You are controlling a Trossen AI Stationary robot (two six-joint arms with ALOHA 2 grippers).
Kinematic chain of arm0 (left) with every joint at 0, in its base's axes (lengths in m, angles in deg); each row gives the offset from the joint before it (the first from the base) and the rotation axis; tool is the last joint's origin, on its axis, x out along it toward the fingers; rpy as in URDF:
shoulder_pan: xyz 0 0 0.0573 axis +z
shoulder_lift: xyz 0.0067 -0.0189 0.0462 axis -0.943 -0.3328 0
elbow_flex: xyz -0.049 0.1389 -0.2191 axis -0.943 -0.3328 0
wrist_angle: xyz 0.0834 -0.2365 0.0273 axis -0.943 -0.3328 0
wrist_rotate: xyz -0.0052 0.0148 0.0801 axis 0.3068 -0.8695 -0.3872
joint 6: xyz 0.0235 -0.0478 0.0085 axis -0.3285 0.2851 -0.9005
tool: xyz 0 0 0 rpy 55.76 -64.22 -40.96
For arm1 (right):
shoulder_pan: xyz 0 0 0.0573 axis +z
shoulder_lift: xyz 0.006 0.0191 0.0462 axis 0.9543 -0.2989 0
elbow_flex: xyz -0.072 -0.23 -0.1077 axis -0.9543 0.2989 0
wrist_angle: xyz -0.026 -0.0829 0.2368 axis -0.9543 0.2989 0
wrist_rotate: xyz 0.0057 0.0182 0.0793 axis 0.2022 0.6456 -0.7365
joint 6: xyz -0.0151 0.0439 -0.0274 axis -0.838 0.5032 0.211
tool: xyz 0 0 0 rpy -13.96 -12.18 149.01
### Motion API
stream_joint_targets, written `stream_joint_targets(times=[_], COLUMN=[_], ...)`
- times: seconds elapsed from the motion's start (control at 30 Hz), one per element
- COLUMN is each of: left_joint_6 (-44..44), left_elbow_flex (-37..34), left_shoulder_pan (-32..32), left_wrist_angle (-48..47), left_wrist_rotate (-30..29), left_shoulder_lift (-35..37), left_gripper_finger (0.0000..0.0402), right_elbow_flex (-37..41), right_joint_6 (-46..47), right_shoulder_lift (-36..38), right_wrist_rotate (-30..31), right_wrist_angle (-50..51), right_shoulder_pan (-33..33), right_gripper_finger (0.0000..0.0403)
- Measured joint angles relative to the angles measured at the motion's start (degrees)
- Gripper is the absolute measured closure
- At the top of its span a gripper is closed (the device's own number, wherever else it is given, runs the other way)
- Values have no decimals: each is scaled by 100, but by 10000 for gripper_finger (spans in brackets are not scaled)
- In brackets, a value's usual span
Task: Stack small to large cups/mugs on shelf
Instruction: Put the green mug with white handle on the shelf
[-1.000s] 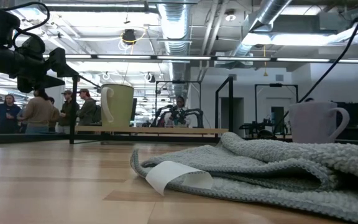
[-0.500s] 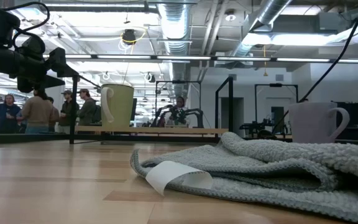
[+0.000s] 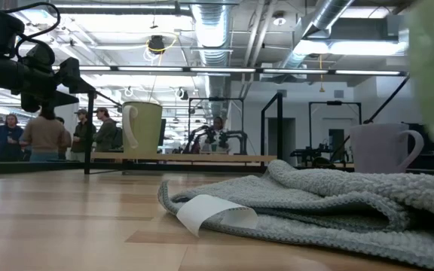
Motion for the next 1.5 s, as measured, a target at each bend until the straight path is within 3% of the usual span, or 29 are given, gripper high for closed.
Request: stream_joint_targets(times=[0.67,1.13,1.5], left_joint_6=[0,0,-1], left_elbow_flex=[0,0,1], left_shoulder_pan=[0,0,0], left_wrist_angle=[-2,-2,-2], left_wrist_rotate=[0,0,0], left_shoulder_lift=[0,1,2], left_gripper_finger=[97,97,97], right_elbow_flex=[-680,-1189,-1192], right_joint_6=[-3471,-5617,-6469], right_shoulder_lift=[-2,-4,-20], right_wrist_rotate=[1119,1242,1218], right_wrist_angle=[-83,-1356,-2628], right_shoulder_pan=[-2420,-4275,-5485], right_gripper_finger=[330,330,330])
